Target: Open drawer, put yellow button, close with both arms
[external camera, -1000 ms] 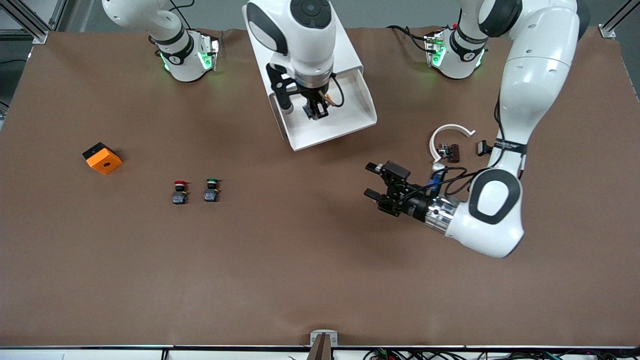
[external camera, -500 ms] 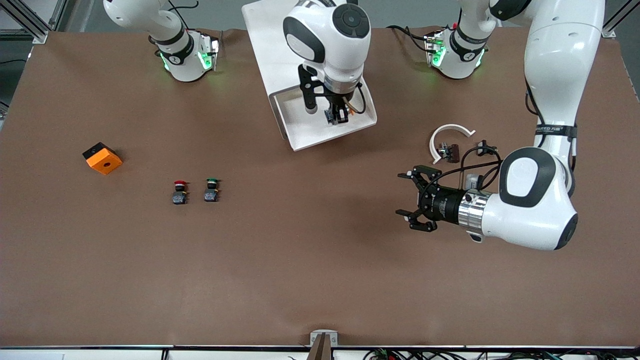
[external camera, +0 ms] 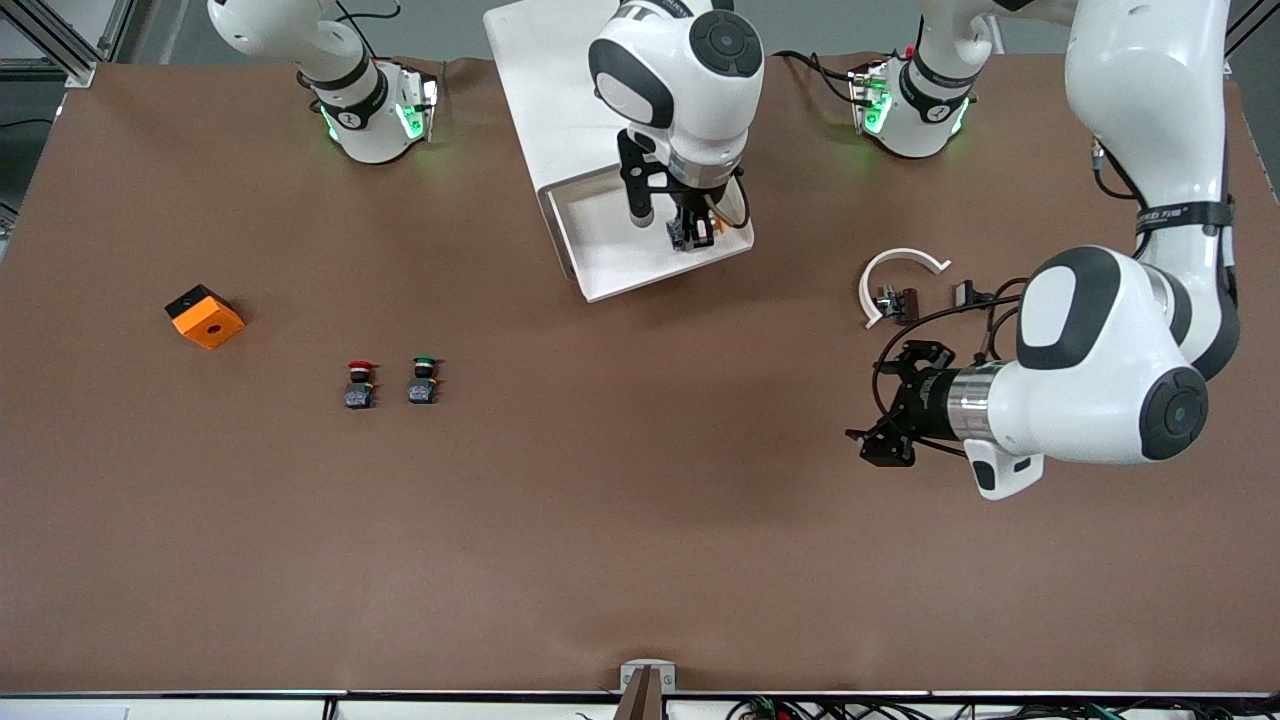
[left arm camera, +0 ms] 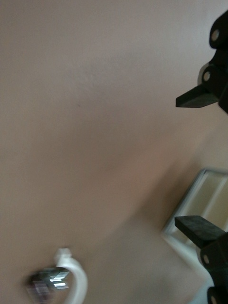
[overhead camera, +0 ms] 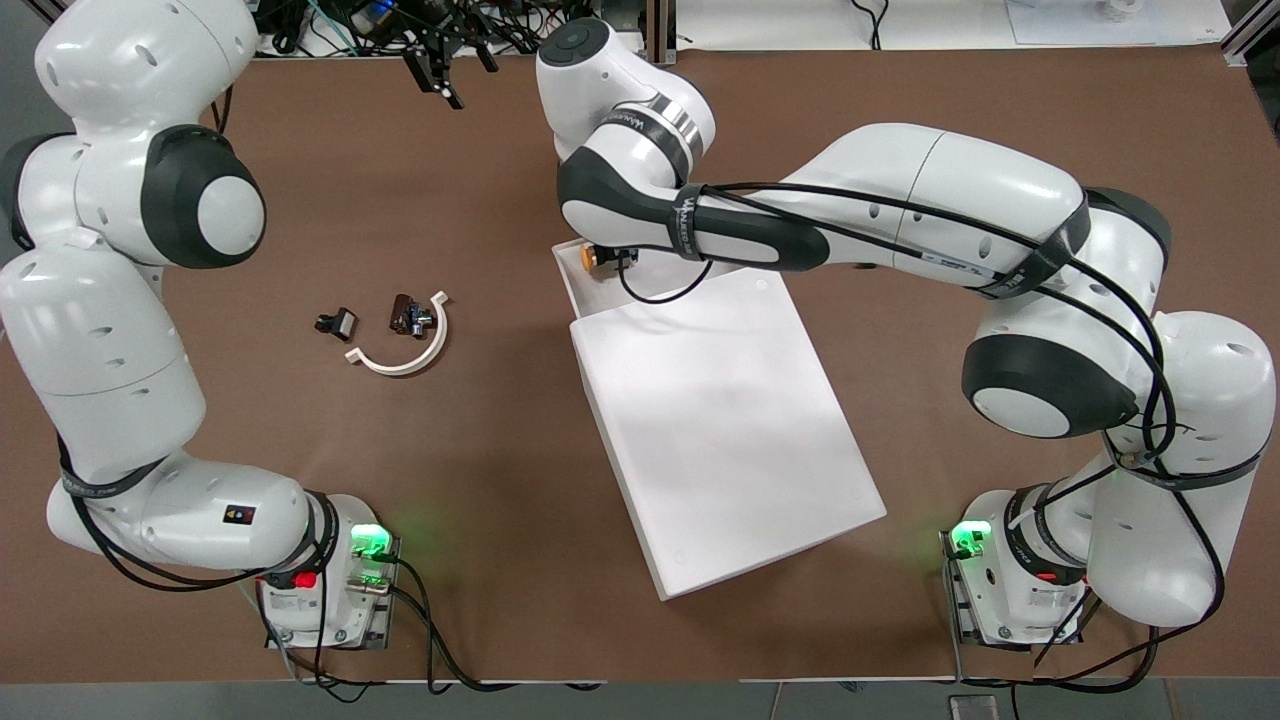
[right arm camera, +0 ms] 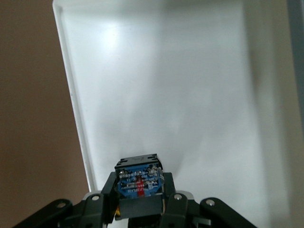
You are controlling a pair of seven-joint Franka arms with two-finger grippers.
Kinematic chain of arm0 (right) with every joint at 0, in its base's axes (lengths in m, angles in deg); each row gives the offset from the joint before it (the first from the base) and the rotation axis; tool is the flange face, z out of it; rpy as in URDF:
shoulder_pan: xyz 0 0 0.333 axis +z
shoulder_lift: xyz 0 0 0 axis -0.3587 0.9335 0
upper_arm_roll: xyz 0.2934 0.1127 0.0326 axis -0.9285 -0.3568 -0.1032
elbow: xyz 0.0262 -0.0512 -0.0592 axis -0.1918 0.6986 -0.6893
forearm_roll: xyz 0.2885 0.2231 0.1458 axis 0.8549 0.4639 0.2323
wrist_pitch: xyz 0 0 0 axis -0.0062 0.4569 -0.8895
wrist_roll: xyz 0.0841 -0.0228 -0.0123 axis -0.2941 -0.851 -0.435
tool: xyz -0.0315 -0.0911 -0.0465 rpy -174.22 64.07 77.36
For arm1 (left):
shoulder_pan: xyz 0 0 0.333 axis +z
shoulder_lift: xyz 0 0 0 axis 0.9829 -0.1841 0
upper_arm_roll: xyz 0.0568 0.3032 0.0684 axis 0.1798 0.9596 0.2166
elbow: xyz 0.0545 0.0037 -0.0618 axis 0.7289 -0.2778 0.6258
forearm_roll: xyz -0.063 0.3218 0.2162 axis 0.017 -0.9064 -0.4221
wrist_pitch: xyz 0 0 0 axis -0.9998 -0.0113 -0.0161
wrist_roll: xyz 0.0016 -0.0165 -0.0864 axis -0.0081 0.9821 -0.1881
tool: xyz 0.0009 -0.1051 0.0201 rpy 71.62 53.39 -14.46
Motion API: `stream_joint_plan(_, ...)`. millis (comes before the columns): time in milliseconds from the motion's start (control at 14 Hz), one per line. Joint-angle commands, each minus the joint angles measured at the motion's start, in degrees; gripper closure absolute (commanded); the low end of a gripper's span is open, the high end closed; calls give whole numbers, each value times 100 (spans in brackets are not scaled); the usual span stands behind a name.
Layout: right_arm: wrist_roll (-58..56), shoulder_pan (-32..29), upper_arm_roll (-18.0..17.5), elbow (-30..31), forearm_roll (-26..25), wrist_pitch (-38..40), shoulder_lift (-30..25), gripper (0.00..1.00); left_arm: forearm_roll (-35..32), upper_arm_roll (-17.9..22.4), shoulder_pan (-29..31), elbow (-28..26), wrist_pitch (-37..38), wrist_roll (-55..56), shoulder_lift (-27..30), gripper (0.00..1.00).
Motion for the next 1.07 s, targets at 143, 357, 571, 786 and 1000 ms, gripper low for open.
stream_joint_plan(143, 171, 121, 56, -195, -80, 130, 103, 100, -1047, 15, -18, -252, 98, -1936, 591, 0)
stream_joint_plan(357, 119, 104, 65, -204, -88, 156, 103, 0, -1909, -117, -45, -296, 186, -2711, 802, 0)
stream_joint_plan(571, -476, 34, 82, -221, -71, 375, 59, 0, -2210, -135, 51, -427, 213, -3563, 1057, 0)
stream_joint_plan(786, -2046, -212, 74, -370, -45, 998, 6, 0, -2228, -144, 305, -603, 212, -4074, 1356, 0)
stream_joint_plan(1000, -4287, -589, 74, -397, 34, 1508, -371, 0, -2219, -144, 403, -980, 186, -4225, 1751, 0)
